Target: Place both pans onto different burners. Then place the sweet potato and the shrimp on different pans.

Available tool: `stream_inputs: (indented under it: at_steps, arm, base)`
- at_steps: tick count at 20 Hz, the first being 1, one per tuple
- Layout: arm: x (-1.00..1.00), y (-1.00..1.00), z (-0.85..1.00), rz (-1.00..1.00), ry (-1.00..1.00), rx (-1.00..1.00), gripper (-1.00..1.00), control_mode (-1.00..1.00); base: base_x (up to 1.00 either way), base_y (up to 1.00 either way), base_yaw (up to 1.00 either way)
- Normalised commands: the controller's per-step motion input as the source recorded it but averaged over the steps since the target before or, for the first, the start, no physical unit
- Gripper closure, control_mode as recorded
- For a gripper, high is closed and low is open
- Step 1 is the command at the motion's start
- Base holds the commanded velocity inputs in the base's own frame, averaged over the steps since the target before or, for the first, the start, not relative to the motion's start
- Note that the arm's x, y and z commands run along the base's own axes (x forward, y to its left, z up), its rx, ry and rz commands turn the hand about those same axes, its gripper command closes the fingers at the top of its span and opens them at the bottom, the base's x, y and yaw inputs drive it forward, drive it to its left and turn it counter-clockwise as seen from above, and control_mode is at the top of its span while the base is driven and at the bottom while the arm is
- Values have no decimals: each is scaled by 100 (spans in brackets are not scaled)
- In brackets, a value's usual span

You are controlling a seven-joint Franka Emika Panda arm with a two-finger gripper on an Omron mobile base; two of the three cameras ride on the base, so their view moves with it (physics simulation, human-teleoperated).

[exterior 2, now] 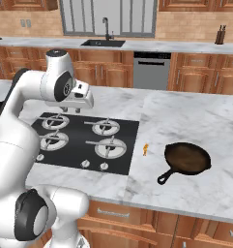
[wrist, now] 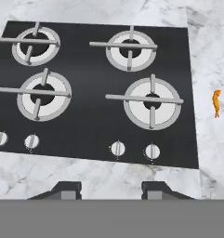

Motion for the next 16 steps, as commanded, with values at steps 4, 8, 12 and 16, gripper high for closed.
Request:
stream_inputs:
  at_steps: [4,8,12,16]
  arm:
    - [-4,-28,0,-1,0,0,-100,-100]
    - [-13,-65,0,-8,0,0,-100,-100]
    - [-27,-75,0,-12,0,0,-100,-100]
    - [-24,-67,0,-24,0,0,-100,-100]
  base:
    - [0,0,0]
    - [0,0,0]
    - [0,0,0]
    - [0,0,0]
